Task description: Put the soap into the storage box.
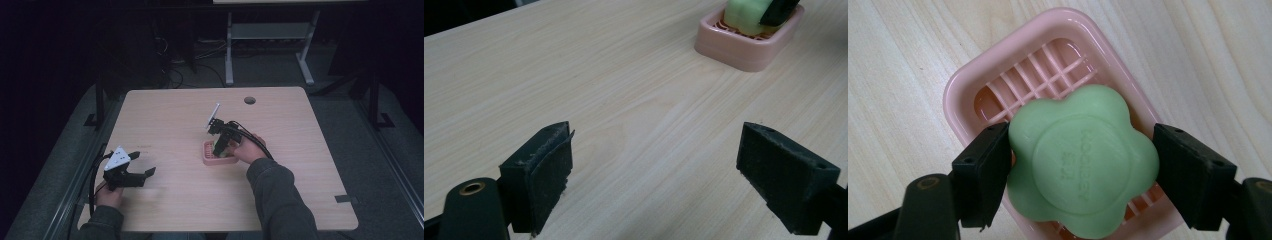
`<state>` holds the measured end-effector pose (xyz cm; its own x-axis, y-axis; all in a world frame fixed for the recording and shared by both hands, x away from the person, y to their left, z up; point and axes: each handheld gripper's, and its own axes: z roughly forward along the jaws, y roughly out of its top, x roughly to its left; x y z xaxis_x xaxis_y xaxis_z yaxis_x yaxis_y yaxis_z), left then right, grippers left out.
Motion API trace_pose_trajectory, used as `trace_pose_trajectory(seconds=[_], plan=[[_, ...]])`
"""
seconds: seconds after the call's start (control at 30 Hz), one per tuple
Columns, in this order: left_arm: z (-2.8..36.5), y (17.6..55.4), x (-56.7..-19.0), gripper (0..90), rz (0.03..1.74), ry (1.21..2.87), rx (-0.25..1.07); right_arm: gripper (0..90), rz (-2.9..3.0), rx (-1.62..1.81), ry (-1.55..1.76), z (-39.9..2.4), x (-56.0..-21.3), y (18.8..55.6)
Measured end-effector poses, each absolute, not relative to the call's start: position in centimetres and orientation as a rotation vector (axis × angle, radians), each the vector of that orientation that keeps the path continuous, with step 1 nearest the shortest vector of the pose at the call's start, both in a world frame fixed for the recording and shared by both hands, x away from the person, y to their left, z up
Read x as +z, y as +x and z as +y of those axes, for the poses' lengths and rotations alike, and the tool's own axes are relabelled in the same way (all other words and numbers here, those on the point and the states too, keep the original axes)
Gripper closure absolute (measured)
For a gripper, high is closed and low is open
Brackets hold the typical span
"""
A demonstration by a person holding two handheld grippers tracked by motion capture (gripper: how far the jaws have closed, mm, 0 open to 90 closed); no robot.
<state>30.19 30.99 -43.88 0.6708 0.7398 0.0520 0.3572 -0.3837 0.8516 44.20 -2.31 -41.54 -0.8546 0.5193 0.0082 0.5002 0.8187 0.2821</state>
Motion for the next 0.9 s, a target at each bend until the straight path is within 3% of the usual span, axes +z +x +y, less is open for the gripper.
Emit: trace_pose_trajectory(seconds=[0.9], plan=[[30.94,30.21,-43.87,14.4,0.846,1.993,0.547,24.5,2.921,0.493,0.853,-3.12,-40.8,44.04]])
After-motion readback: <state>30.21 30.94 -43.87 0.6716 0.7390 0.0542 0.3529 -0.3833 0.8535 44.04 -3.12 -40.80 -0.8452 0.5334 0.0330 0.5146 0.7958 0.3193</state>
